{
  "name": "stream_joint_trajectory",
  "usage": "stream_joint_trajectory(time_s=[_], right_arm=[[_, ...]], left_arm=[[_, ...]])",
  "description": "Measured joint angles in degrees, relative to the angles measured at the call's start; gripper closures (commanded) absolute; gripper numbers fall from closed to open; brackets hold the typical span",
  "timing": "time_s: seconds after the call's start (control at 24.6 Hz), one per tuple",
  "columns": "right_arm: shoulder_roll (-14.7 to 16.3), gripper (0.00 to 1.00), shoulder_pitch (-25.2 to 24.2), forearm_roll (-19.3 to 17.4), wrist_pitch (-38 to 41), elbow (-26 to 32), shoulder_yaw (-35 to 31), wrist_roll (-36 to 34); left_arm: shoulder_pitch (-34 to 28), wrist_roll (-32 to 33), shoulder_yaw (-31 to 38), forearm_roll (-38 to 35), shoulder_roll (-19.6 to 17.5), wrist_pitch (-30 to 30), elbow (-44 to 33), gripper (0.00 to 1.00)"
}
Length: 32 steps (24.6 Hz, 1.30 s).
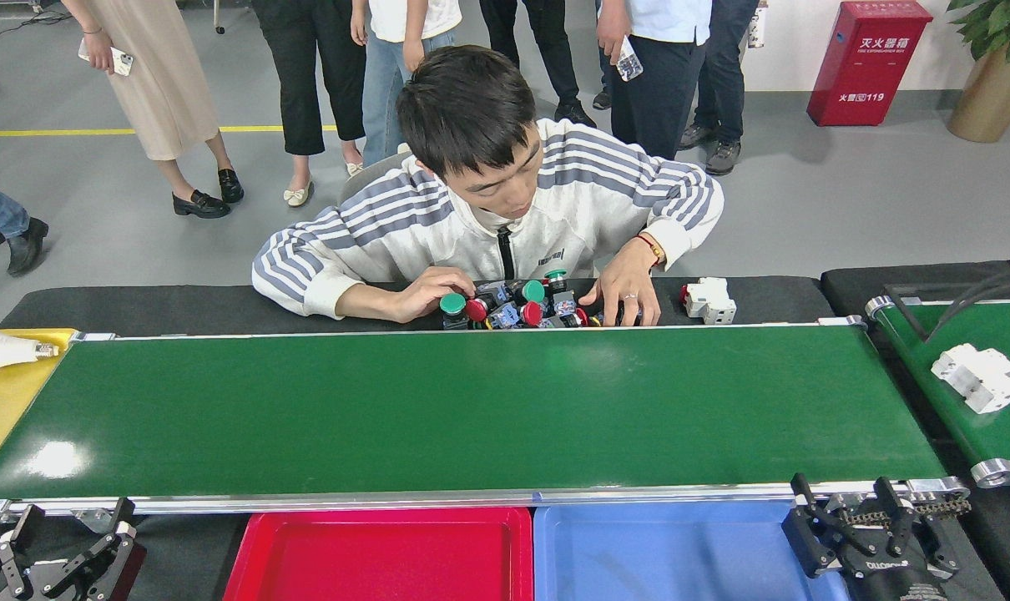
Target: Pick switch part from conveyor to tray
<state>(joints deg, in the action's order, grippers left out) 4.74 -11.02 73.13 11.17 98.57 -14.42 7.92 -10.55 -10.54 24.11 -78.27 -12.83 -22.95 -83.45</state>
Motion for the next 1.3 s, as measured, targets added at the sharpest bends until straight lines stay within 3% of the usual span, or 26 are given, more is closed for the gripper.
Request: stream_joint_trajectory(time_s=[0.49, 0.85, 0.97, 1.18, 1.22, 1.3], right_arm=[[2.03, 0.01, -0.21, 0.94, 0.96, -1.96, 0.34, -0.54], [2.13, 0.01, 7.86, 0.62, 0.27, -12.47, -0.11, -1.14], [3.47, 0.01, 10.29, 0.61, 0.24, -15.42, -0.17, -1.16], [3.67, 0.02, 17.04, 0.61, 0.22, -22.0, -0.15, -1.17], [3.7, 0.05, 18.33, 0.71, 0.21, -23.4, -0.02, -1.19], [3.95, 0.31, 20.66, 0.91, 0.21, -26.14, 0.62, -1.38]], left_arm=[[-0.48, -0.02, -0.75, 0.04, -1.63, -4.87, 0.15, 0.0], [-0.49, -0.02, -0.99, -0.16, -1.68, -5.25, 0.15, 0.0], [-0.32, -0.02, -1.01, -0.17, -1.78, -5.39, 0.15, 0.0], [-0.08, -0.03, -1.07, -0.23, -1.78, -5.41, 0.15, 0.0], [-0.05, -0.03, -1.08, -0.23, -1.78, -5.41, 0.15, 0.0], [0.42, -0.04, -1.09, -0.29, -1.77, -5.41, 0.16, 0.0]])
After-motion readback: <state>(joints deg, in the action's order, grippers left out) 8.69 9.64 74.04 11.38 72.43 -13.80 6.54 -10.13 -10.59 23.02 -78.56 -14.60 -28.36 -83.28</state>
